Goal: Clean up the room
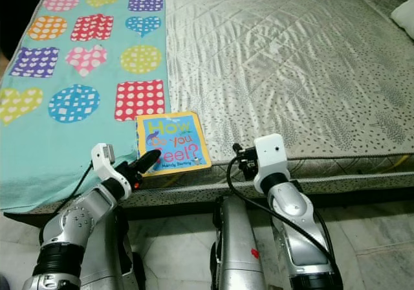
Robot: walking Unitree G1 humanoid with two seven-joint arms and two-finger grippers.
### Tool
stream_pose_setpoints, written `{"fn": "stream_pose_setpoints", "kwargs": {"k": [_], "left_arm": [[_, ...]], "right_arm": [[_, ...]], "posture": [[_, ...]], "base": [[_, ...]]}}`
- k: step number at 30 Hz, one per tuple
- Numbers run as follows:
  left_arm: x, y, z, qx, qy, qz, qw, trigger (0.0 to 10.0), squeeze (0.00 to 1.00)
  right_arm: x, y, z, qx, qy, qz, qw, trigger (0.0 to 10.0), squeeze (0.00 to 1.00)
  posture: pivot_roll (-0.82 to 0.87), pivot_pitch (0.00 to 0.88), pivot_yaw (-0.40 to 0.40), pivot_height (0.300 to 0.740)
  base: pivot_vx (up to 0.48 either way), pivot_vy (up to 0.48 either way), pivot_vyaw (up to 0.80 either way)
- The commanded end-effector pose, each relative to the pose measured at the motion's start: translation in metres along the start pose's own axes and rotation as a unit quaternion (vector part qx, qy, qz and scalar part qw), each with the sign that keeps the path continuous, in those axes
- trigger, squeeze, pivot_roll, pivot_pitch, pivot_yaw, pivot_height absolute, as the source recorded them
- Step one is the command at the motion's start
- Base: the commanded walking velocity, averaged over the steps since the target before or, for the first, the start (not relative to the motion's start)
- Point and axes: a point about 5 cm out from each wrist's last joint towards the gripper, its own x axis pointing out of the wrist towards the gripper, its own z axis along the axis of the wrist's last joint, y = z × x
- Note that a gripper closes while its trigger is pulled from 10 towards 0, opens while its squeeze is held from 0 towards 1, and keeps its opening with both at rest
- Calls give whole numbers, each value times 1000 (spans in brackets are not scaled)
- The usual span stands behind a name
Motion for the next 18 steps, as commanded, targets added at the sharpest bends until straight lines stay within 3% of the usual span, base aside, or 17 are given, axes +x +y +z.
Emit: {"fn": "stream_pose_setpoints", "kwargs": {"k": [1,10,18], "left_arm": [[4,-4,-9,-19,14,-15,1000,0,0],[6,-4,-5,-51,0,-30,998,0,0],[5,-6,-6,-56,6,-46,997,0,0]], "right_arm": [[-1,-1,-3,1,4,-6,1000,10000,0],[1,-3,-2,-4,2,-6,1000,10000,0],[3,-2,-1,-5,0,-4,1000,10000,0]], "posture": [[-159,192,-20,506],[-163,186,-32,506],[-160,182,-35,506]], "base": [[0,0,0],[0,0,0],[0,0,0]]}}
